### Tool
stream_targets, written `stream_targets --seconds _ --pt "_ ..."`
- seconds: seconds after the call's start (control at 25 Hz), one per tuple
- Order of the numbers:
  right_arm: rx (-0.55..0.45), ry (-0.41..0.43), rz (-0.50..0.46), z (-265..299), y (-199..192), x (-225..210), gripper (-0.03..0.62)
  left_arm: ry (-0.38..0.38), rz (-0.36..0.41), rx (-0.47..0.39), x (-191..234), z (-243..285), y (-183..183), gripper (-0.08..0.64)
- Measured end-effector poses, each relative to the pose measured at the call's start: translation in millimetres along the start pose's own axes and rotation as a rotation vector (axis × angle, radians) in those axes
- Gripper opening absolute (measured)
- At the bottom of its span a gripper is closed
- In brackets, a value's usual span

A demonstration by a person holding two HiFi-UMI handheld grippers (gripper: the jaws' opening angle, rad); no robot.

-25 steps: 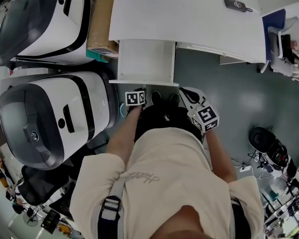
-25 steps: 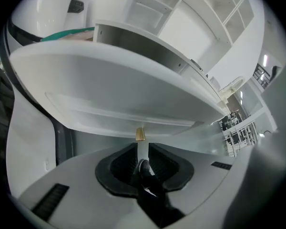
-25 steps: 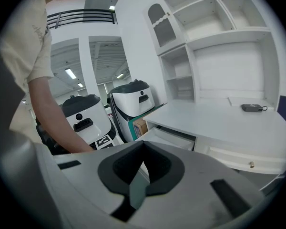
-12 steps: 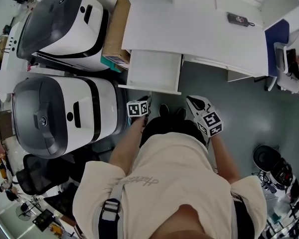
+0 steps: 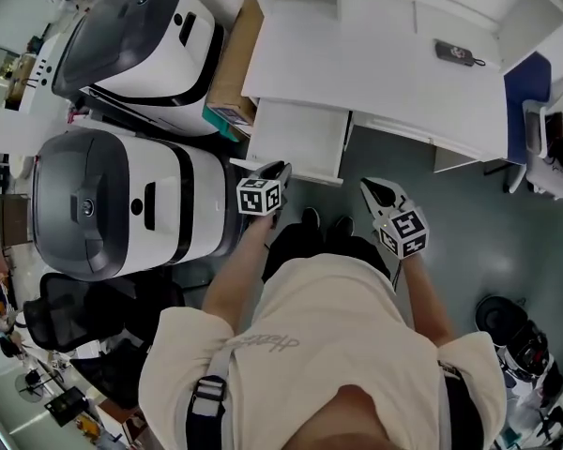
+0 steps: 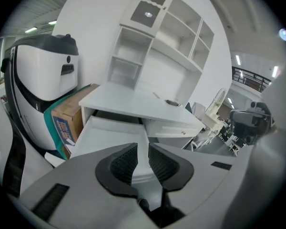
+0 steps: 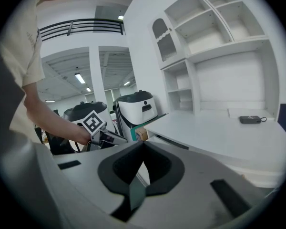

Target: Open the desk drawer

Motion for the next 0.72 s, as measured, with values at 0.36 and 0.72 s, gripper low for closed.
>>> stream_targets --seconds 0.36,0.72 --pt "-0.091 -0.083 -0.062 -13.7 54.1 -10.4 -0.002 -0.113 0.142 -0.184 -42.1 -46.7 76.7 0.075" --pt "-0.176 -0.150 -0.046 -18.7 107.4 -18.2 -0.002 -0.167 0.293 -0.419 -76.1 -111.1 153.9 0.075"
Point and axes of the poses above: the fingertips, and each gripper's own axes: z forward along the fingers, x to its left, y out of its top, the point moved 10 cm from there along -z, backward along the fingers, and after that the axes turned 11 degrees about -z, right-handed, at the moved point
